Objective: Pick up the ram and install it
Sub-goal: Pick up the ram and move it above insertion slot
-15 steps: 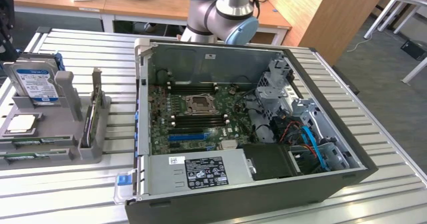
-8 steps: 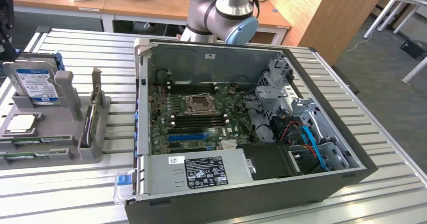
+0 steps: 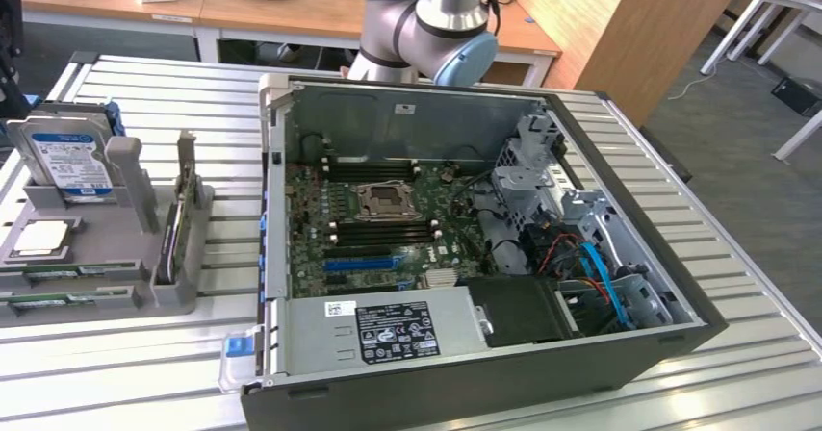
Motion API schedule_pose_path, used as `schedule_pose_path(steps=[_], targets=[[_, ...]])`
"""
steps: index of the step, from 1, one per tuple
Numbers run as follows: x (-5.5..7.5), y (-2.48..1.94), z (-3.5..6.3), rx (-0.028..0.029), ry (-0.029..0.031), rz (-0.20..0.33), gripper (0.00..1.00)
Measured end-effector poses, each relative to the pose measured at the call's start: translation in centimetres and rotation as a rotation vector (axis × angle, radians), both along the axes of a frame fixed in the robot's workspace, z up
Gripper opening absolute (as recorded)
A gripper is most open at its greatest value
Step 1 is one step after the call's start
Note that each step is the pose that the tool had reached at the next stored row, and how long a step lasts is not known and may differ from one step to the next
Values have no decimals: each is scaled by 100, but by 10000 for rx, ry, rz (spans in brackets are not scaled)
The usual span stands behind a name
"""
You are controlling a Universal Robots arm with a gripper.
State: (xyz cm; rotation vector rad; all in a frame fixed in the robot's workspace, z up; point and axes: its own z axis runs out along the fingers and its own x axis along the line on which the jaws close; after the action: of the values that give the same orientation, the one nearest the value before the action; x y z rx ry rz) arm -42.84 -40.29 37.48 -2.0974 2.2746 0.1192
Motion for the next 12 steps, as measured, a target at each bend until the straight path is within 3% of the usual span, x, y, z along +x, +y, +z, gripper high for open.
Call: schedule_pose_path(steps=[8,9,11,12], targets=[[1,0,0,-8,18,217,11],[1,0,1,-57,29,249,11],[0,0,1,-216,58,310,11],[0,-1,0,-243,64,343,11]])
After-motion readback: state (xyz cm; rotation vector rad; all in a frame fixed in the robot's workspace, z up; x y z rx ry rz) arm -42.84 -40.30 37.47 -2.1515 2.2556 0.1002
